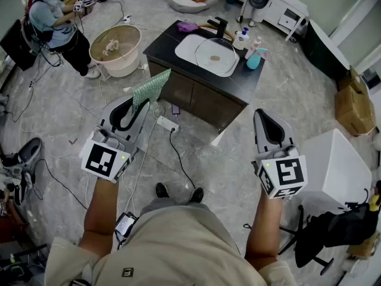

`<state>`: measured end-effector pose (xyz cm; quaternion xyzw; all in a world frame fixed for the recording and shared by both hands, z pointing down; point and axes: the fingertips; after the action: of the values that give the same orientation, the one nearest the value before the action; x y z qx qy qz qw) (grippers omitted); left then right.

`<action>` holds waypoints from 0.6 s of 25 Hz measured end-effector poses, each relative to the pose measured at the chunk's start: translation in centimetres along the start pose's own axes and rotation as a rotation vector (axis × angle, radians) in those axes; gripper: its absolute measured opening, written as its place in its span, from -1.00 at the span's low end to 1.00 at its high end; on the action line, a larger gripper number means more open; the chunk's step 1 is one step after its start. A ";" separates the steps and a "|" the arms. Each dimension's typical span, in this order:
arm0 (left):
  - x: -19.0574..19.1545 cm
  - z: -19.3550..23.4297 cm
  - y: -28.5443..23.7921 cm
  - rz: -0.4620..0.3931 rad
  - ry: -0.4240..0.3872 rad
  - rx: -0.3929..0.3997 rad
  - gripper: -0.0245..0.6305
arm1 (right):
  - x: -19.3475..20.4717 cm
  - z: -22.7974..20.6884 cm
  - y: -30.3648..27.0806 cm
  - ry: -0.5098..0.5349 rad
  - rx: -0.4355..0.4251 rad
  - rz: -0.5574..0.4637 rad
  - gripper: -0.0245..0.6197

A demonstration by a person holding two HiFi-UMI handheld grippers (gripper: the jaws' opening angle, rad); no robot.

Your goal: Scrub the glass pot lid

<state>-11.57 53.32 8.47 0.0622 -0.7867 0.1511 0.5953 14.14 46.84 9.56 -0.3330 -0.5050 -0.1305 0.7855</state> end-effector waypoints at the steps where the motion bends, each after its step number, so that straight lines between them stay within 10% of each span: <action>1: -0.1 0.1 -0.6 0.000 0.000 0.003 -0.64 | -0.1 -0.2 -0.3 0.000 0.002 0.002 -0.85; 15: 0.2 1.2 -5.5 -0.007 0.009 0.071 -0.64 | -0.1 -0.5 -4.3 -0.032 0.034 0.041 -0.85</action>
<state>-11.22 47.75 9.26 0.0855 -0.7780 0.1773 0.5966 12.11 43.34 11.06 -0.3320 -0.5126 -0.1006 0.7854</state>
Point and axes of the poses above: the fingertips, and each gripper's own axes: y backward along the fingers, z to its left, x out of its underside, and after that the axes turned 14 degrees about z, right-handed
